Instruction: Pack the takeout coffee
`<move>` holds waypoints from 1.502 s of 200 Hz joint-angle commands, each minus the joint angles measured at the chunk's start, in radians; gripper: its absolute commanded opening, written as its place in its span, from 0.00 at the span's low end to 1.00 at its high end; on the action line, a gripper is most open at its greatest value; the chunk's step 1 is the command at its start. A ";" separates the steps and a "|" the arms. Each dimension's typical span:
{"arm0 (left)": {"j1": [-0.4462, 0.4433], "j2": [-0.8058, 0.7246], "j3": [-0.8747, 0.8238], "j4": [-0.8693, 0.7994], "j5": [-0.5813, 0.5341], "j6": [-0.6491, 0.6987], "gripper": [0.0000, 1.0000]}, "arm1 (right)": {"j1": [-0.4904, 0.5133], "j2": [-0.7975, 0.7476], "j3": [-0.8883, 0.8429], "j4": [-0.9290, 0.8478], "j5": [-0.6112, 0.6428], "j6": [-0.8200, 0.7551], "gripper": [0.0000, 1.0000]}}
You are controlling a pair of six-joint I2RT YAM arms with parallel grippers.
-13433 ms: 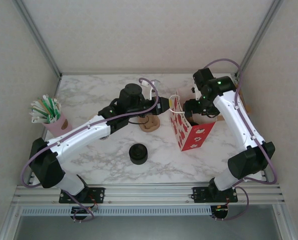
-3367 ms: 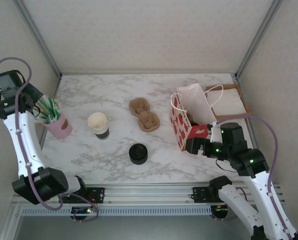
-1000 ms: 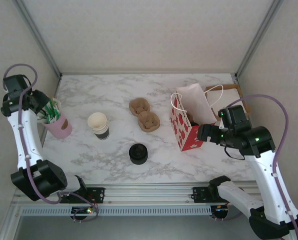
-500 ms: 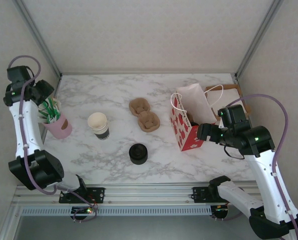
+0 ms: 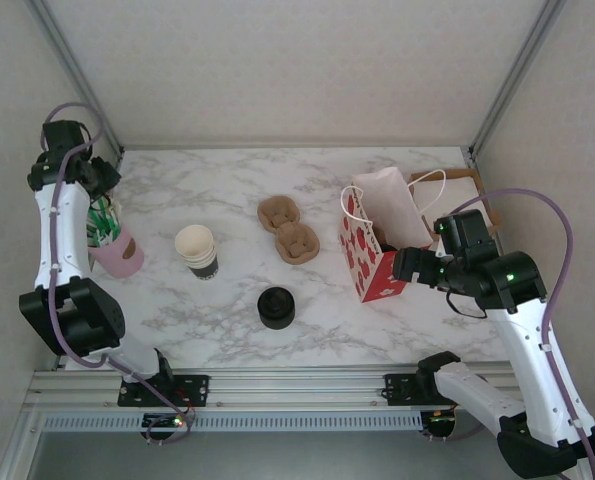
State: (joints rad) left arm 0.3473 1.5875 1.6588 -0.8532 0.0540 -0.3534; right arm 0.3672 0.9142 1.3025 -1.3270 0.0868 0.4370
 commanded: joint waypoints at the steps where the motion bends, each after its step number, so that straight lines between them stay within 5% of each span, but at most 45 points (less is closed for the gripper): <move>1: -0.005 0.006 0.033 -0.035 -0.087 0.026 0.29 | 0.009 -0.006 -0.013 0.008 0.028 -0.005 0.99; 61: -0.006 0.035 0.018 -0.011 -0.088 0.036 0.26 | 0.010 -0.006 -0.016 0.009 0.034 -0.007 0.99; 139: -0.022 0.034 -0.007 0.016 -0.035 0.030 0.37 | 0.013 0.003 -0.016 0.017 0.038 -0.009 0.99; 193: -0.023 0.035 -0.043 0.013 -0.097 0.039 0.29 | 0.024 0.007 -0.018 0.020 0.046 -0.009 0.99; 242: -0.024 0.027 -0.021 0.001 -0.115 0.039 0.00 | 0.029 0.011 -0.019 0.022 0.052 -0.011 0.99; 300: -0.025 -0.062 0.050 -0.053 -0.096 0.038 0.00 | 0.030 0.016 -0.009 0.007 0.079 -0.014 0.99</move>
State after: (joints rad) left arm 0.3305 1.6081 1.6615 -0.8627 -0.0273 -0.3176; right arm 0.3908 0.9257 1.2896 -1.3197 0.1265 0.4328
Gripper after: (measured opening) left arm 0.042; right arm 0.988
